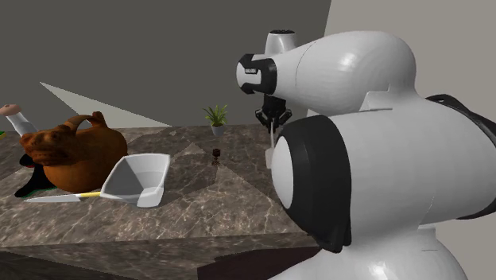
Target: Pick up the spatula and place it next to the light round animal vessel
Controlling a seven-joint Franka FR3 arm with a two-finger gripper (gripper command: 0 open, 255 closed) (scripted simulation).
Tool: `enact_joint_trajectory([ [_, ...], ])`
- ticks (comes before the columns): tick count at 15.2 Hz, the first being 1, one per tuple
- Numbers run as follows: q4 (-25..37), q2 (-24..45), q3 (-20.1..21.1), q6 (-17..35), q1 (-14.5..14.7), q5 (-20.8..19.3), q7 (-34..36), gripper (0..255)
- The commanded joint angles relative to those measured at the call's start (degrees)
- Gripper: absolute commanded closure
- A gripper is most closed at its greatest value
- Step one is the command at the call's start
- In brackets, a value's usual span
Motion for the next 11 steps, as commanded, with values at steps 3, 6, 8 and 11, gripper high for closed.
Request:
enact_joint_trajectory([
  [3,2.75,-0.39,0.07,-3.16,0.04,-0.02,0.04,255],
  [6,4.87,-0.57,0.1,-5.46,0.05,-0.02,0.04,255],
  [8,6.34,-0.63,0.12,-7.0,0.06,-0.02,0.04,255],
  [11,8.66,-0.63,0.15,-9.31,0.08,0.0,0.02,255],
])
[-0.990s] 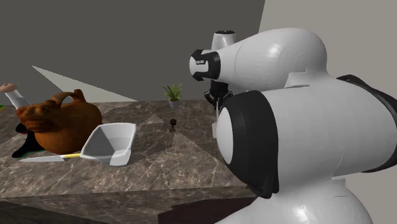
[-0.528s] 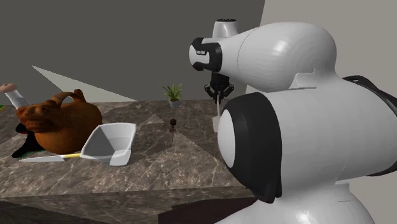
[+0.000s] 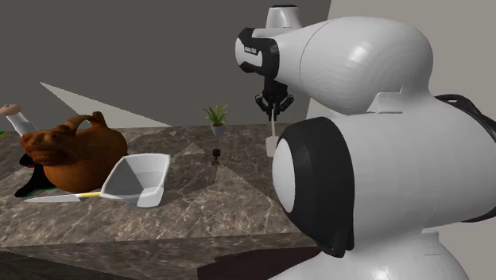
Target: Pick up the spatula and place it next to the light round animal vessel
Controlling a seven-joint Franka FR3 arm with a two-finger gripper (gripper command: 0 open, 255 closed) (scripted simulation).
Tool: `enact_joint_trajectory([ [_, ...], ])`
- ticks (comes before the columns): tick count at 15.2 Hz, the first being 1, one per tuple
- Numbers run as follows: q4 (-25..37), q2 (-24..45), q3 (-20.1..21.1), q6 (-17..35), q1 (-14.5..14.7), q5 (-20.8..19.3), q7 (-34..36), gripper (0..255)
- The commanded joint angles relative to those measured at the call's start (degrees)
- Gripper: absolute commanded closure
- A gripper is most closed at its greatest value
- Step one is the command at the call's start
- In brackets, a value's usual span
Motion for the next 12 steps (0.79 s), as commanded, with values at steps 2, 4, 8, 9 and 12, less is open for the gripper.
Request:
enact_joint_trajectory([
  [2,2.5,0.06,-0.04,-2.46,-0.03,0.02,-0.12,255],
  [4,4.17,0.18,-0.03,-4.01,-0.01,0.04,-0.14,255],
  [8,7.69,0.57,-0.02,-7.14,0.01,0.1,-0.2,255],
  [9,8.61,0.7,-0.02,-7.93,0.01,0.12,-0.22,255],
  [12,11.46,1.18,-0.02,-10.32,0.02,0.19,-0.27,255],
])
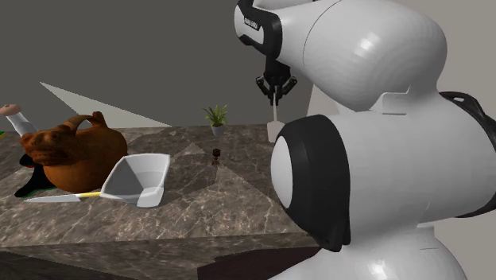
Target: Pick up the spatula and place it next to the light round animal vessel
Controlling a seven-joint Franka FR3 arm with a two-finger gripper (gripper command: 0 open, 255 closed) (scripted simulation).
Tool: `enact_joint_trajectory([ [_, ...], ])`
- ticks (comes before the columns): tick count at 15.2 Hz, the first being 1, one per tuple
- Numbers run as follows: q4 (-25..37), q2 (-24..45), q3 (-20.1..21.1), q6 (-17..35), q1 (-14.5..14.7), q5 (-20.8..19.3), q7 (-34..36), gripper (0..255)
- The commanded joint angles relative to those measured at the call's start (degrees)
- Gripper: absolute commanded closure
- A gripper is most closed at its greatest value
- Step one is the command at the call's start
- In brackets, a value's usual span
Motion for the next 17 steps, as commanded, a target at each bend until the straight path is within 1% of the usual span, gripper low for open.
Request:
enact_joint_trajectory([
  [1,2.13,0.5,-0.02,-1.67,0.0,0.06,-0.07,255],
  [14,16.64,4.3,-0.2,-12.4,-0.05,0.55,-0.48,255],
  [17,14.75,2.66,2.21,-12.18,1.89,0.29,3.85,255],
])
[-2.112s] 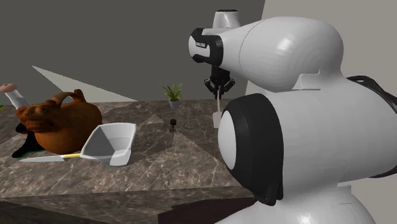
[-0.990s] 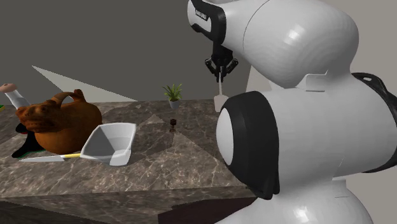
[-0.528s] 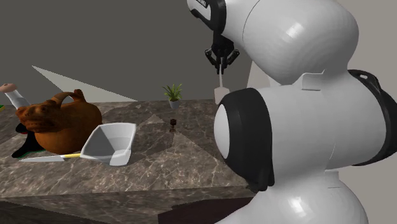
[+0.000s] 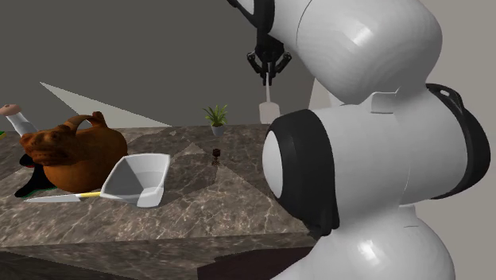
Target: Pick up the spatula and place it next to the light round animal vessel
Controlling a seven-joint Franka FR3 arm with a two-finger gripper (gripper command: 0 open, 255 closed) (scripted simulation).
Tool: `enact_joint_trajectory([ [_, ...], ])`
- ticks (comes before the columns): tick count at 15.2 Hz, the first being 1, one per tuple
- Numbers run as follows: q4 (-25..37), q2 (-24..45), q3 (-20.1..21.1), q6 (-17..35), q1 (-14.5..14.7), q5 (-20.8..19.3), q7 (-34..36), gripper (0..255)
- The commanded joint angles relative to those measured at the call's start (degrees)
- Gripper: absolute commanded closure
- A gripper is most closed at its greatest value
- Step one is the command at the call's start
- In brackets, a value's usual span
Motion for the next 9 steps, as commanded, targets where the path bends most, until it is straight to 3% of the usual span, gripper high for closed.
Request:
enact_joint_trajectory([
  [1,-1.08,-1.14,1.37,-0.09,1.09,-0.14,2.51,255],
  [9,-2.11,-2.11,7.98,-0.22,5.97,-0.13,13.98,255],
])
